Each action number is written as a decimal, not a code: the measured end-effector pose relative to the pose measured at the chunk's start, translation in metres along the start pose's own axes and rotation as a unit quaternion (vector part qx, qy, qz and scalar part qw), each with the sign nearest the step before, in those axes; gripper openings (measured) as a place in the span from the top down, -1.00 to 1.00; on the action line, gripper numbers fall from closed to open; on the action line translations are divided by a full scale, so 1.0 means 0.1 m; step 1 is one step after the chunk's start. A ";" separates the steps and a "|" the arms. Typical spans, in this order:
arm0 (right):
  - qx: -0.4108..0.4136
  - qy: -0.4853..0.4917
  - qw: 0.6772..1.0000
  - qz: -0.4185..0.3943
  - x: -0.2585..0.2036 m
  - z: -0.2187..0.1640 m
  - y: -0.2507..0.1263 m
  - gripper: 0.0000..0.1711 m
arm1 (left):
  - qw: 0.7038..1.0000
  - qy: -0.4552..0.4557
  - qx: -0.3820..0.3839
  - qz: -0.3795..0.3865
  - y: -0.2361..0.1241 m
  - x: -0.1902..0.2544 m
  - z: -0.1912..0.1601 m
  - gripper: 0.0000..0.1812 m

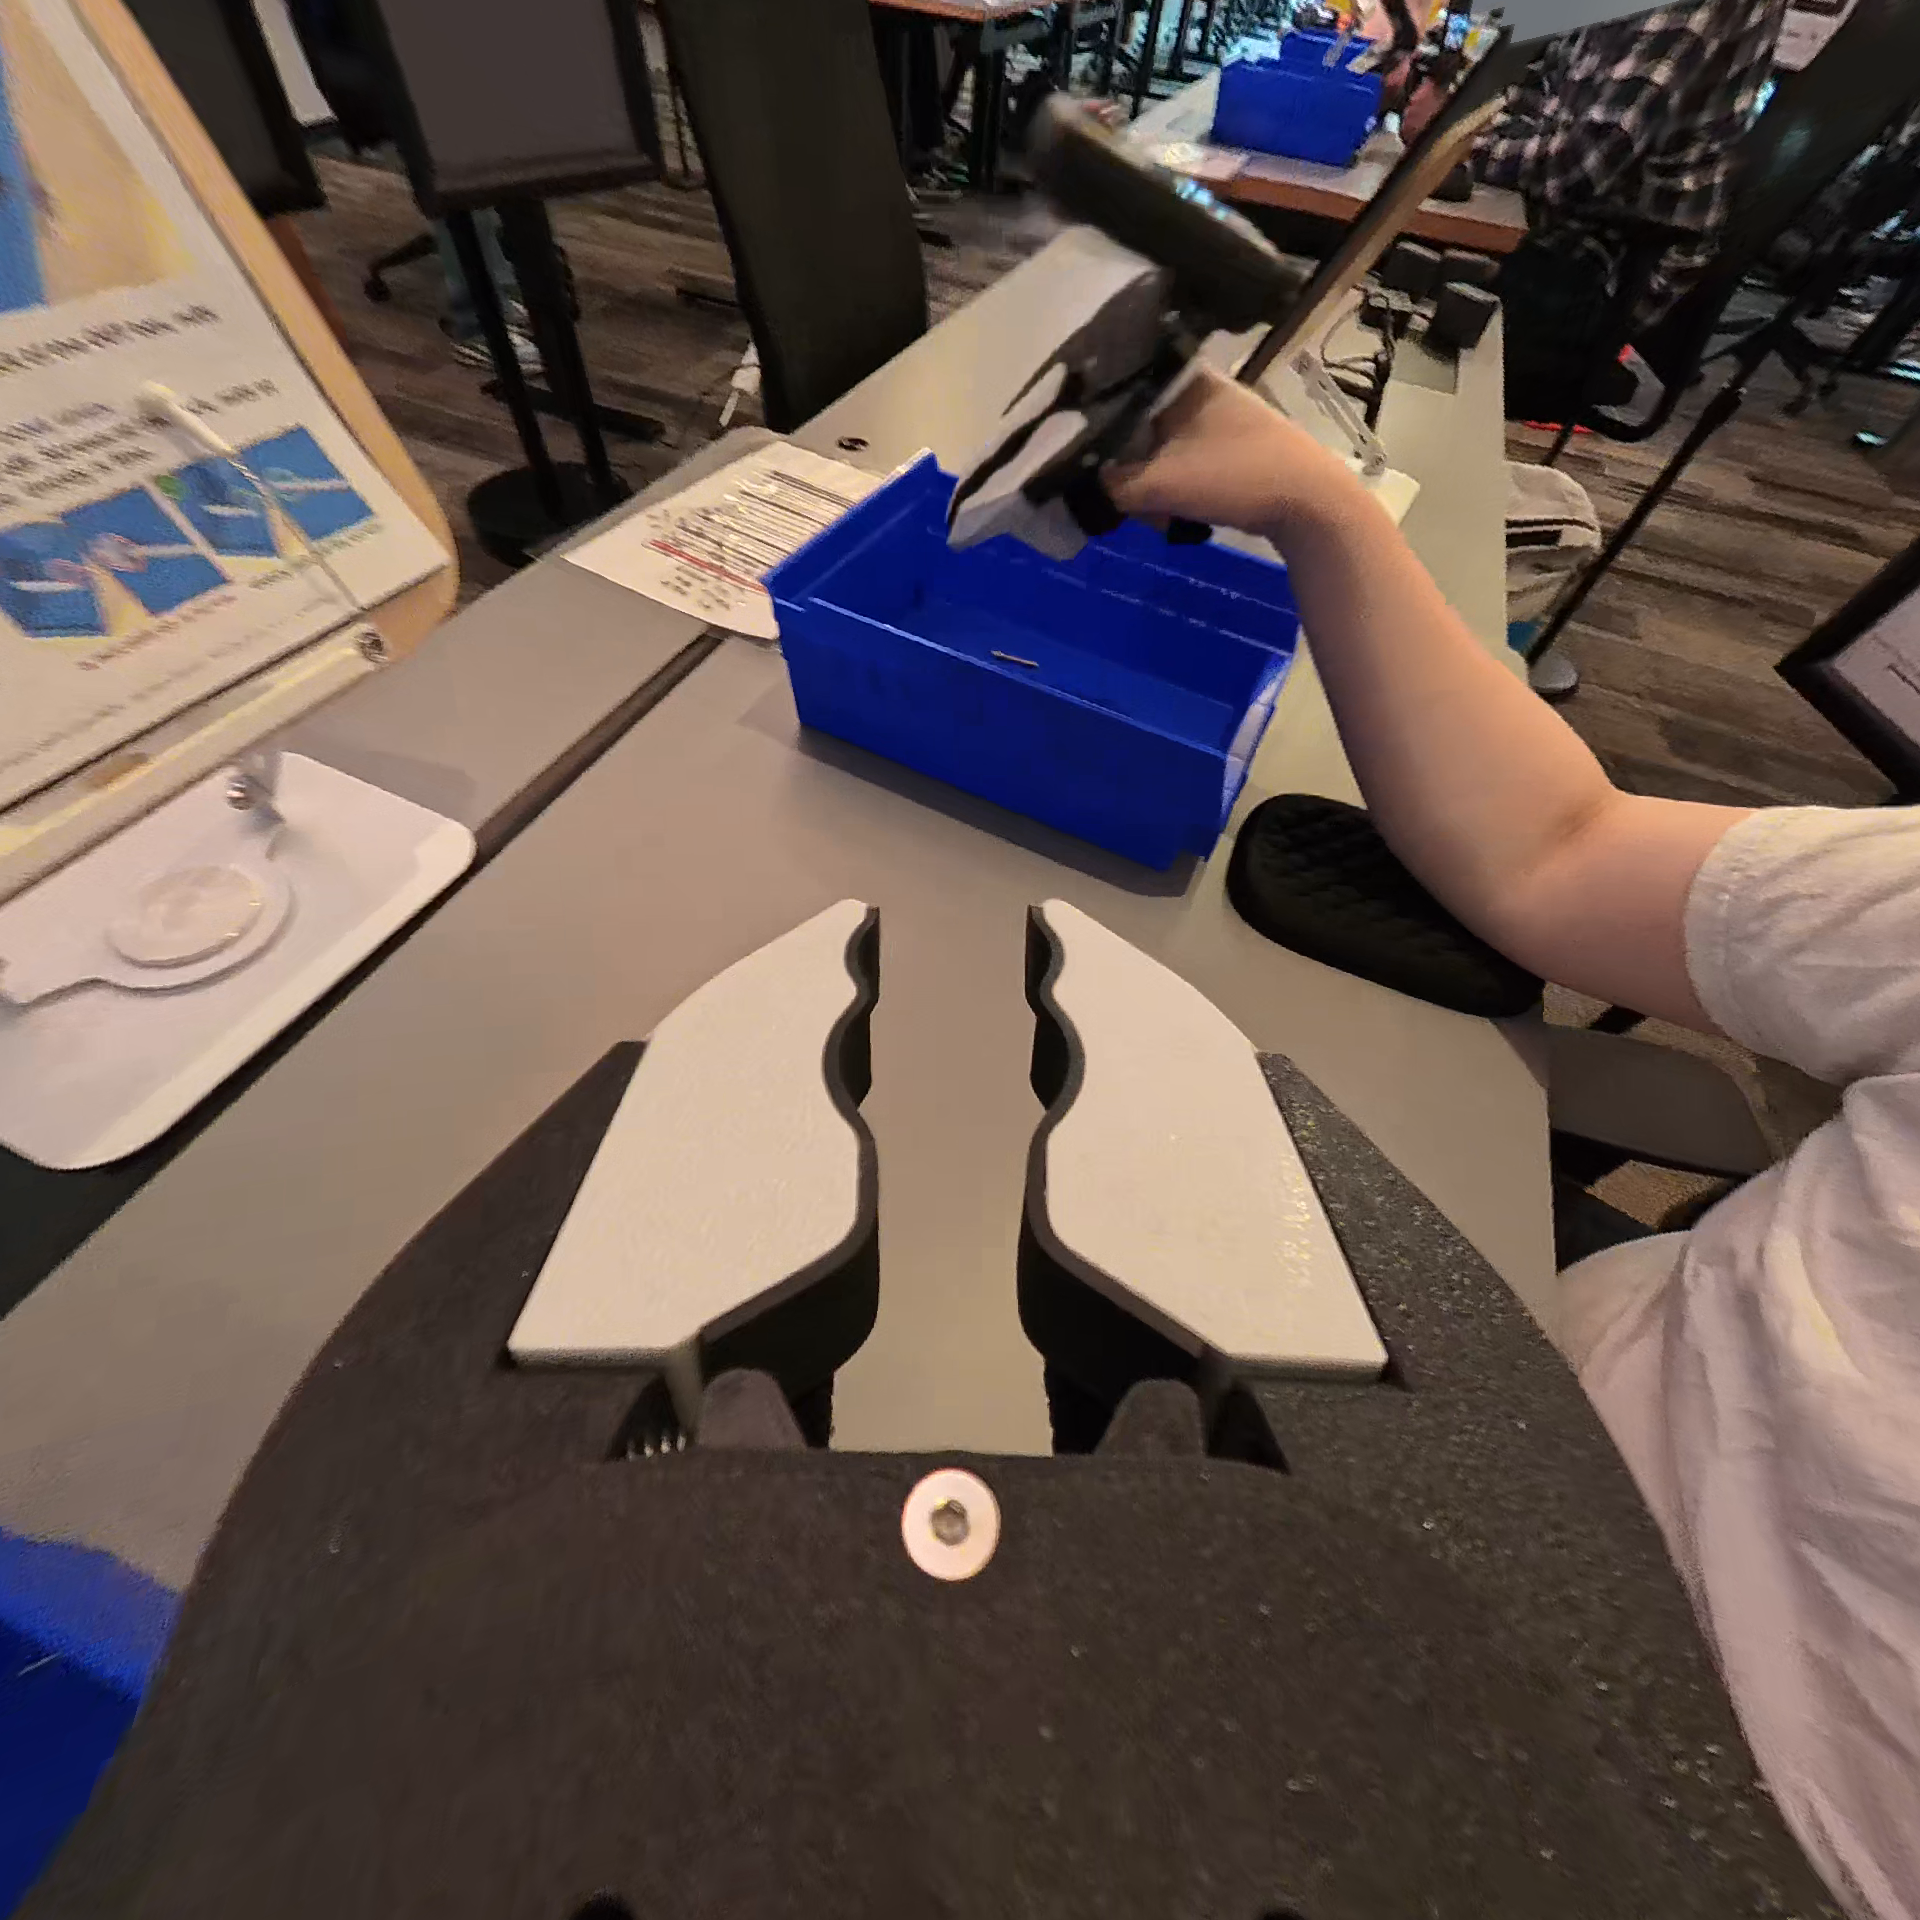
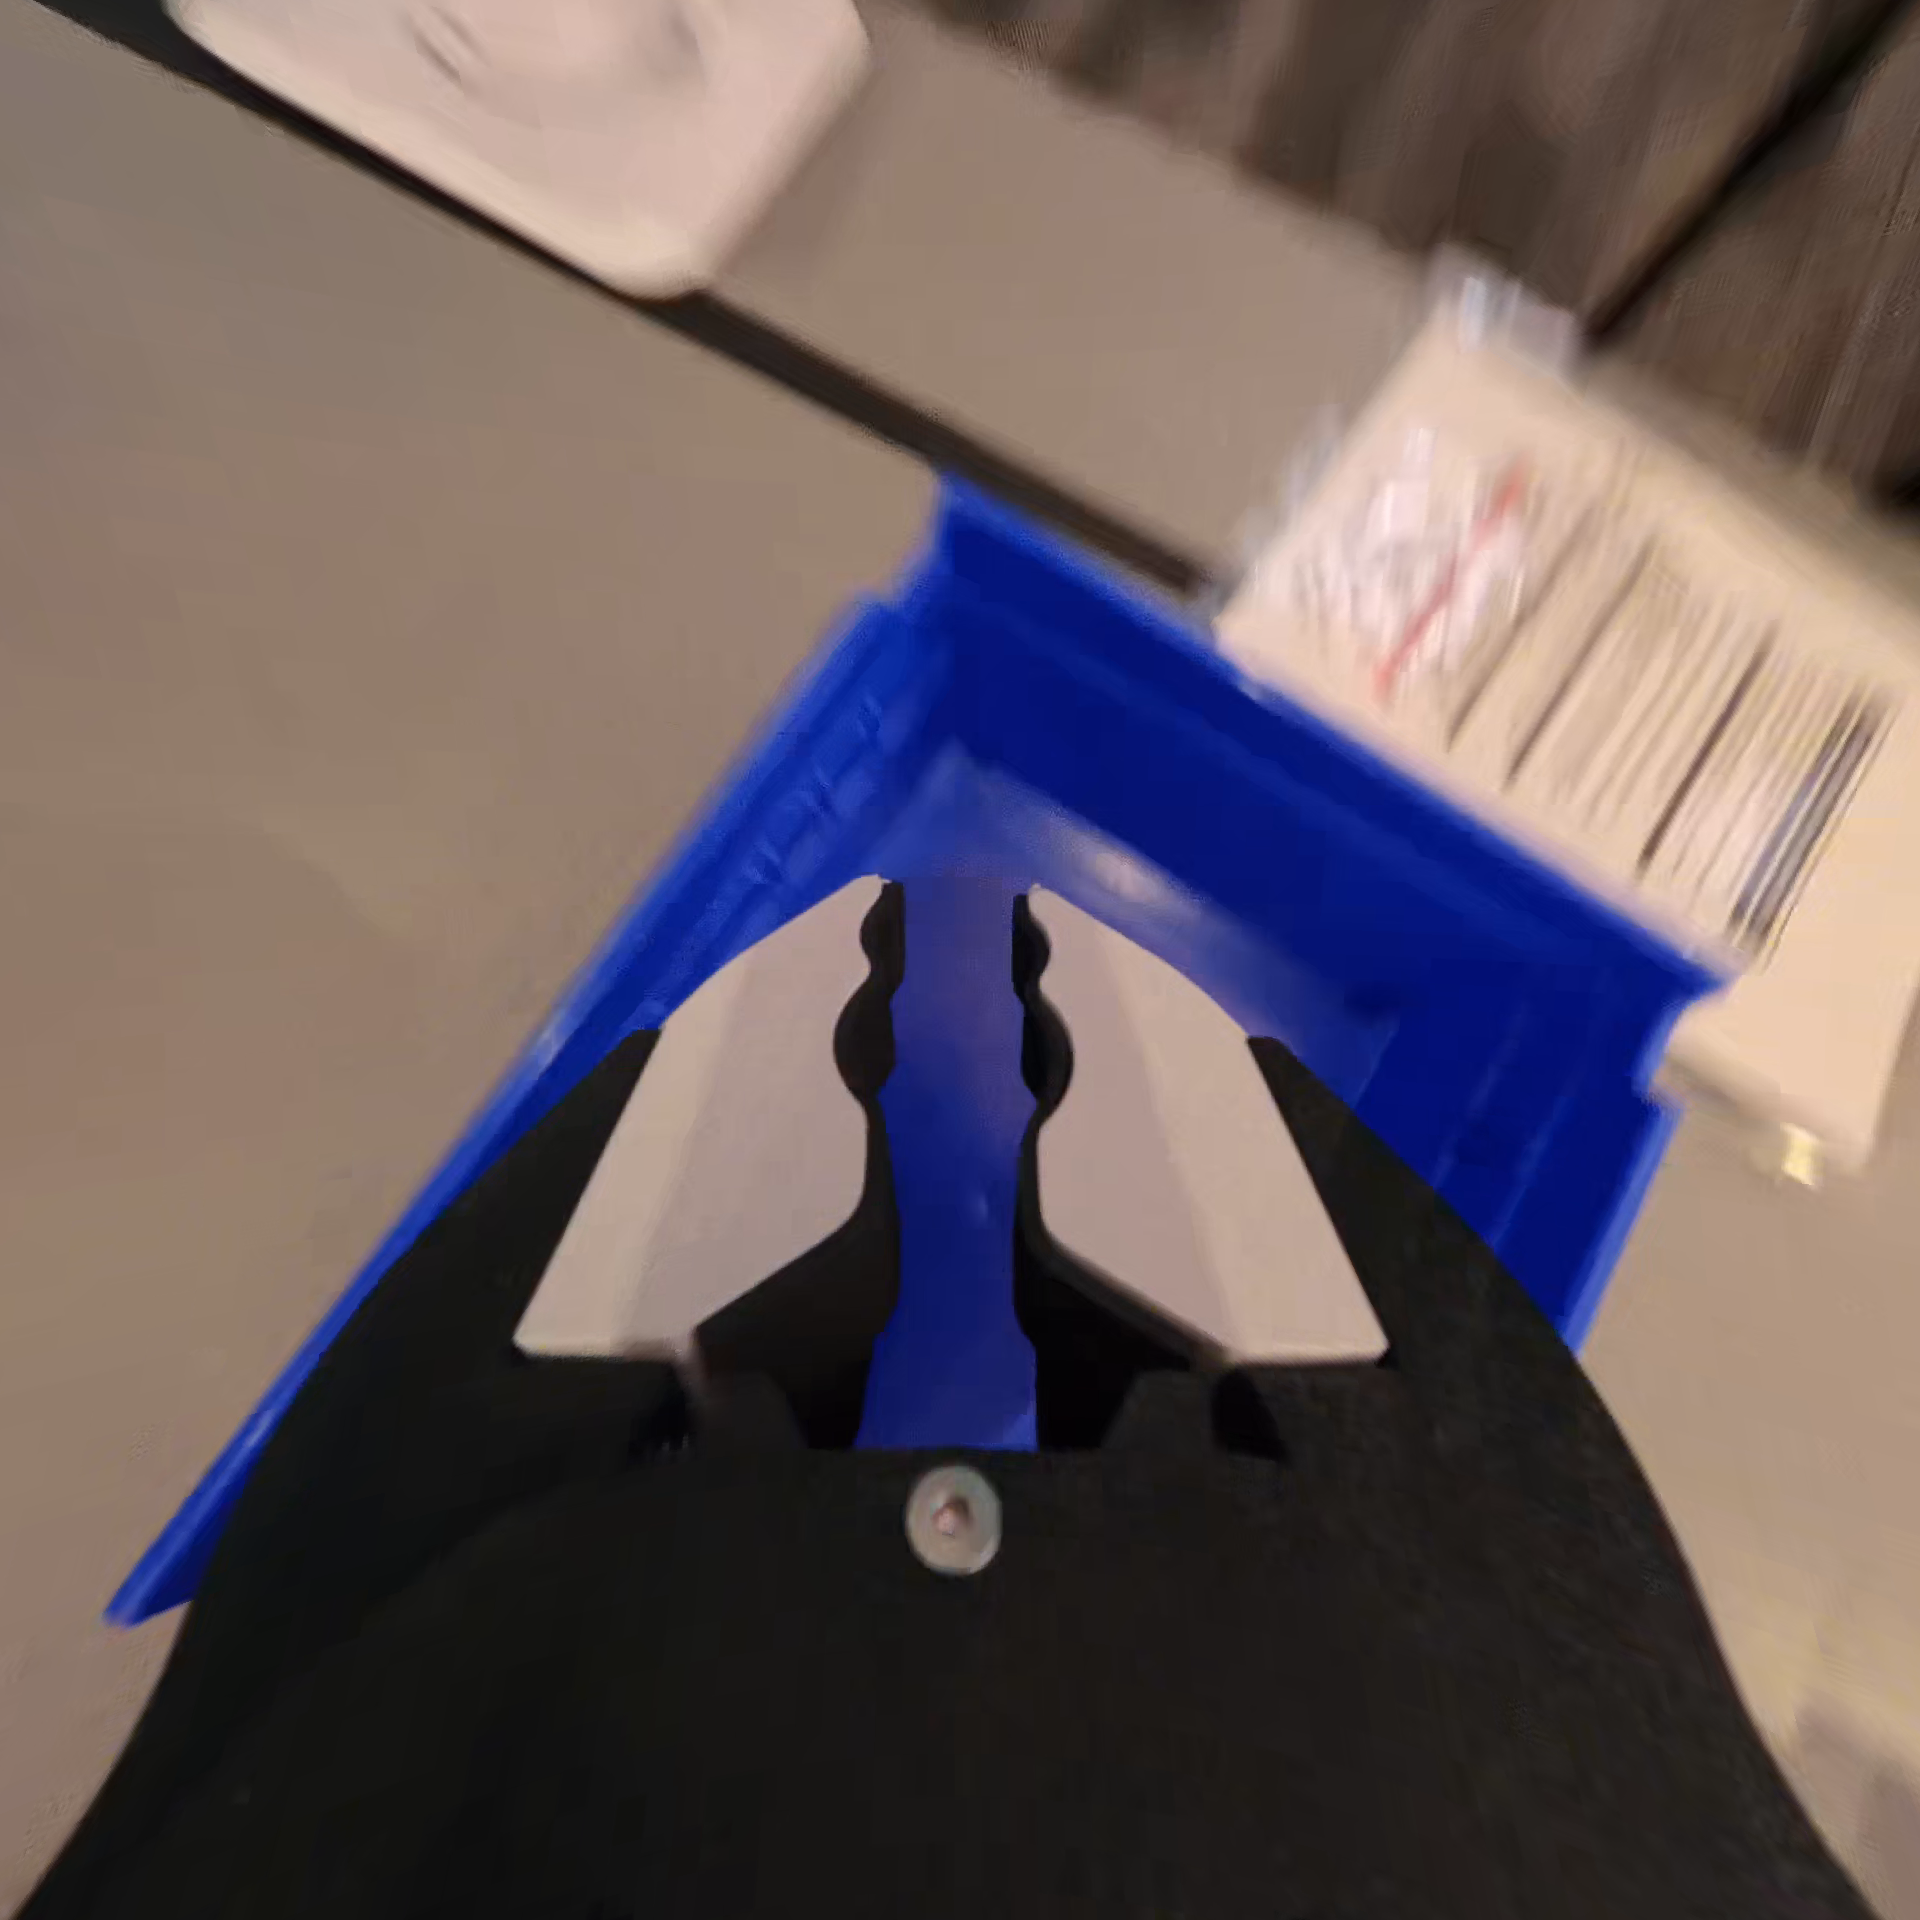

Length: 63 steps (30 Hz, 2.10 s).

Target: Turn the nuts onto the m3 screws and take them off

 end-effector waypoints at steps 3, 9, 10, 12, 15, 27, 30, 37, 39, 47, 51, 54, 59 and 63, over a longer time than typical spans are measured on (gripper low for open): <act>0.168 -0.120 0.978 0.030 -0.37 0.31 -0.36 0.70 | 0.999 -0.008 0.030 0.014 -0.21 -0.06 0.05 0.71; 0.372 -0.270 0.879 0.130 -1.16 0.57 -0.82 0.85 | 0.998 -0.016 0.066 0.019 -0.41 -0.08 0.10 0.74; 0.388 -0.284 0.860 0.171 -1.28 0.57 -0.89 0.95 | 0.998 -0.011 0.065 0.019 -0.41 -0.07 0.10 0.75; 0.414 -0.286 0.812 0.294 -1.50 0.56 -1.03 1.00 | 0.998 -0.002 0.059 0.020 -0.38 -0.04 0.10 0.75; 0.442 -0.240 0.698 0.509 -1.70 0.53 -1.24 1.00 | 0.999 0.005 0.048 0.013 -0.33 0.00 0.09 0.75; 0.408 -0.139 0.472 0.769 -1.69 0.51 -1.24 1.00 | 1.000 0.012 0.026 0.003 -0.21 0.05 0.07 0.75; 0.397 -0.152 0.464 0.777 -1.72 0.49 -1.23 1.00 | 1.000 0.012 0.026 0.003 -0.21 0.05 0.07 0.75; 0.369 -0.151 0.426 0.812 -1.79 0.47 -1.20 1.00 | 1.000 0.014 0.025 0.001 -0.22 0.07 0.07 0.76; 0.369 -0.133 0.410 0.824 -1.79 0.49 -1.18 1.00 | 0.999 0.013 0.029 -0.013 -0.21 0.09 0.08 0.76; 0.352 -0.076 0.362 0.860 -1.85 0.55 -1.03 1.00 | 0.992 0.016 0.069 -0.103 -0.17 0.24 0.12 1.00; 0.346 -0.062 0.338 0.873 -1.88 0.56 -1.00 1.00 | 0.992 0.024 0.064 -0.107 -0.12 0.26 0.12 1.00; 0.338 -0.070 0.349 0.871 -1.94 0.55 -0.97 1.00 | 0.991 0.041 0.081 -0.101 -0.11 0.29 0.14 1.00; 0.305 -0.096 0.383 0.867 -2.11 0.53 -0.88 1.00 | 0.991 0.063 0.104 -0.056 -0.10 0.27 0.17 1.00; 0.285 -0.111 0.402 0.863 -2.21 0.51 -0.83 1.00 | 0.989 0.074 0.128 -0.005 -0.09 0.24 0.19 1.00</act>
Point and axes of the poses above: each gripper's, where its closed fingertips meet, y out along the fingers, z out of its top, x = y × z across the jaws, the point moved 8 cm from there along -y, back along the fingers, and after that the axes turned 2 degrees about -x, right-handed, at the moved point
